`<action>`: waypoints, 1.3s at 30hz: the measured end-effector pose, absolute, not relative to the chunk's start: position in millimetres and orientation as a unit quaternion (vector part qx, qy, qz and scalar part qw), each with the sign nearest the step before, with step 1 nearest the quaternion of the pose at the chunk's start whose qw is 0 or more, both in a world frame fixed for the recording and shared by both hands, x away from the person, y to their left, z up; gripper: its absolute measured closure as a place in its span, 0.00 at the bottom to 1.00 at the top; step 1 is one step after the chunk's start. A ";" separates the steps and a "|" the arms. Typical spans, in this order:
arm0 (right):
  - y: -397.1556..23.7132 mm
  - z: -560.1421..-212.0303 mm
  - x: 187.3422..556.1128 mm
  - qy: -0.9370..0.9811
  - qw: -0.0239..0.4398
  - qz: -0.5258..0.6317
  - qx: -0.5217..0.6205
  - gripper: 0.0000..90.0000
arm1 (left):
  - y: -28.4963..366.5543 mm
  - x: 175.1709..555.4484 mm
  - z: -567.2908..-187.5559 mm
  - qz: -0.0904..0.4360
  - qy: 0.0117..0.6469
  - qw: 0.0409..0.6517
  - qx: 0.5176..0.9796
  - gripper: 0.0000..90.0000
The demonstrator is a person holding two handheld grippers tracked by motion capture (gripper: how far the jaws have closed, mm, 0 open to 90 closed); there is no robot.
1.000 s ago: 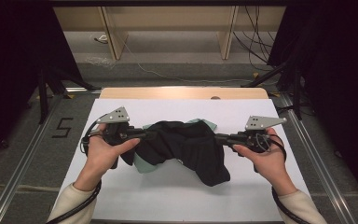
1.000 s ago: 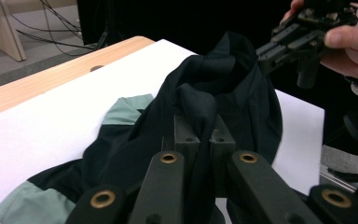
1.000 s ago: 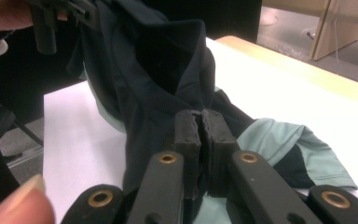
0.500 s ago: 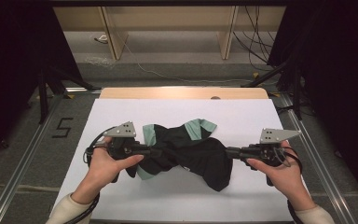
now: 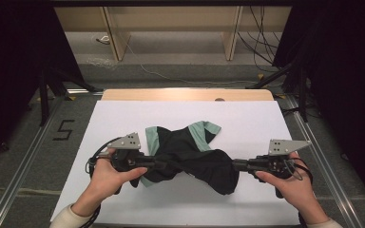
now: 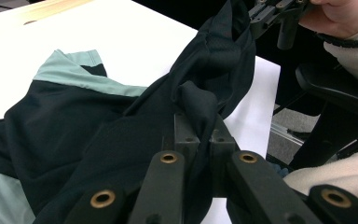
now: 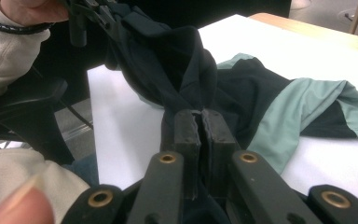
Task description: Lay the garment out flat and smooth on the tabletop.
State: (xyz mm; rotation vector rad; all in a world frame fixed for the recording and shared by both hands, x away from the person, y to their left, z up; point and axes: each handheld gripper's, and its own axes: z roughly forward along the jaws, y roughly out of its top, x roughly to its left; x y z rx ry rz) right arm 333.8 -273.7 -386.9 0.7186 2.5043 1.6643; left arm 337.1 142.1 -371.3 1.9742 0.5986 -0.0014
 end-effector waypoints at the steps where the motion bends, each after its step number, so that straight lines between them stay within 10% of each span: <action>1: -273.7 -386.9 333.4 0.810 0.025 0.538 0.232 0.96 | 141.9 336.7 -371.4 0.001 0.249 0.514 0.821 0.95; 39: -285.8 -392.3 316.6 0.793 -0.019 0.563 0.229 0.96 | 134.2 319.0 -364.1 -0.018 0.219 0.507 0.834 0.95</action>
